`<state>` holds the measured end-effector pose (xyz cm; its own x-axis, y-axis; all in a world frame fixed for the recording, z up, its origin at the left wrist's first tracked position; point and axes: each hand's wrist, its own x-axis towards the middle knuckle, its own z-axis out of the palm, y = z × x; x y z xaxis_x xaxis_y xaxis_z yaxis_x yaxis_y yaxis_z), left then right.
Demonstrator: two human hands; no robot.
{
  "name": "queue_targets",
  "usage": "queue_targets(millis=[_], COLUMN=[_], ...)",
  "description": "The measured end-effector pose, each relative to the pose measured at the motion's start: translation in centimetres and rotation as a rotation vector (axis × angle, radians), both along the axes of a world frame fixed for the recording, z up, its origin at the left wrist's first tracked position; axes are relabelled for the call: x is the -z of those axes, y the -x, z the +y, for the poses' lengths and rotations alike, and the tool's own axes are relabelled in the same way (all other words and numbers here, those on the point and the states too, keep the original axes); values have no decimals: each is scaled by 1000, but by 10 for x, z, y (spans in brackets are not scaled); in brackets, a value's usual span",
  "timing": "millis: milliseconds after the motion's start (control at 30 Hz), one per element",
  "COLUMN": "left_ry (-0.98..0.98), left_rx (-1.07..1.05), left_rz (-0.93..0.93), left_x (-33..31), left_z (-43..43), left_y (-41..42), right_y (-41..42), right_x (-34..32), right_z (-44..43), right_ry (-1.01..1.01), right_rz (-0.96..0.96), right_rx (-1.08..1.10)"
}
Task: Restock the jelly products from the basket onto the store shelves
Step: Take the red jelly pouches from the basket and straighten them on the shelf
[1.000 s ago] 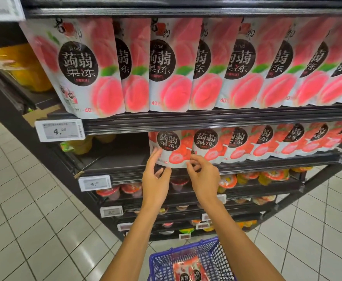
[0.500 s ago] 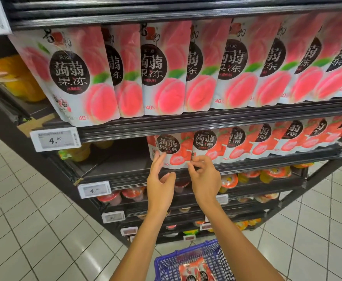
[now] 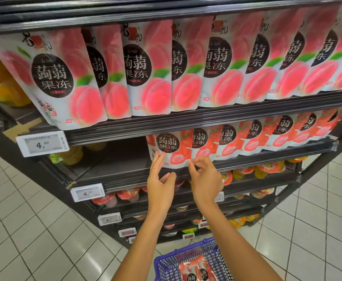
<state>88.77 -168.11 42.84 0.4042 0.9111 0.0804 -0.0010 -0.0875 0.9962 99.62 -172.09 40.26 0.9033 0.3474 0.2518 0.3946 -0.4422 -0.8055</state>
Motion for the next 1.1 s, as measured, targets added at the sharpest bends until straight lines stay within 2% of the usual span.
queue_targets(millis=[133,367,833,1000,1100], left_ry=[8,40,66,73,100], left_rx=[-16,-69,-114,-191,-228], left_rz=[3,19,43,40,35], left_x=[1,-1,1,13,23], left_z=[1,3,-3,-13,-24], left_y=[-1,0,4,6,5], right_y=[1,0,-3,-10,-15], right_x=[-1,0,6,16,29], right_z=[2,6,1,-19,-35], right_ry=[46,4,-21,-87,-169], right_rz=[-66,13,108,116,175], right_rx=[-6,-98,-111,-117,-221])
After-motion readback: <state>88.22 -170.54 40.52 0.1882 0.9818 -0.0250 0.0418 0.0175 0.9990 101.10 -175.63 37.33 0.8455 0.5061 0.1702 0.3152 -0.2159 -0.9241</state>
